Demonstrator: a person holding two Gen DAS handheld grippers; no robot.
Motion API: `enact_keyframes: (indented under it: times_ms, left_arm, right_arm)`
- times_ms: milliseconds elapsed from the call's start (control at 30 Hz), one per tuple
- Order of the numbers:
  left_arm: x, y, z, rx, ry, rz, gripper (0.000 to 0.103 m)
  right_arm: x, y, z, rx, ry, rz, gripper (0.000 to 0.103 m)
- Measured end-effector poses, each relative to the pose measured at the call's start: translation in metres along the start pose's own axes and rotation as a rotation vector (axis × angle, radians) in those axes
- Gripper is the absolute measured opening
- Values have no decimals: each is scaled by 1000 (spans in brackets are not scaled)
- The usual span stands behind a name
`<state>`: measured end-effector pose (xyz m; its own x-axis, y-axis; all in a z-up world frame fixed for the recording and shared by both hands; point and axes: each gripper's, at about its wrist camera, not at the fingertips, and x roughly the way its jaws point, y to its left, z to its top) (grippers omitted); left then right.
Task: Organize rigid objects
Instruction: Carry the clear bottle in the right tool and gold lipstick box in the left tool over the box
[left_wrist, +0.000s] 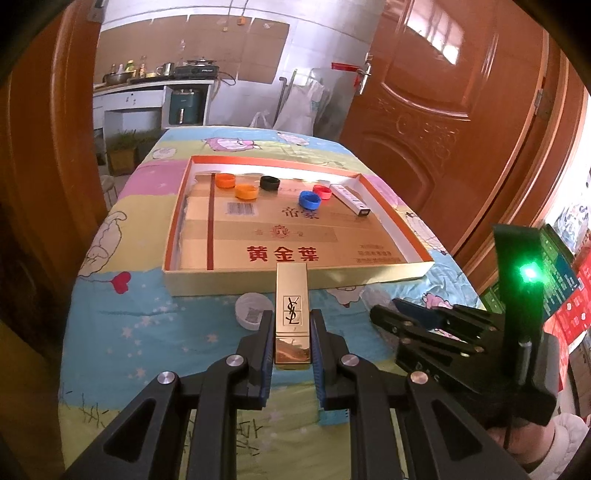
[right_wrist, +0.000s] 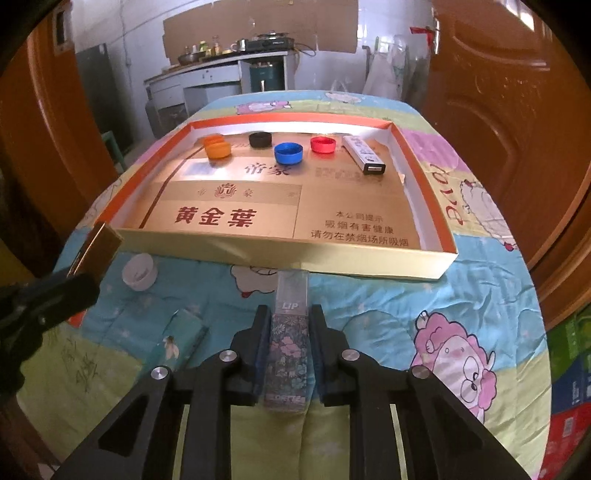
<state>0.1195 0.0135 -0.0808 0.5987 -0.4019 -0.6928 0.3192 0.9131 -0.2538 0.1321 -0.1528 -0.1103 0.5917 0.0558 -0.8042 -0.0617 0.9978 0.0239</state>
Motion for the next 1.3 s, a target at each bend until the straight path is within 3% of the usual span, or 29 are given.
enact_keyframes:
  times_ms: [233, 833, 1300]
  left_arm:
    - [-3, 1, 3, -6, -11, -7, 18]
    - [-13, -10, 38, 16, -87, -24, 18]
    - [2, -14, 66, 24, -98, -11, 18]
  right_arm:
    - [-28, -10, 5, 48, -46, 87, 20]
    - [-75, -8, 38, 30, -182, 115, 20]
    - [-78, -17, 70, 21, -234, 108, 20]
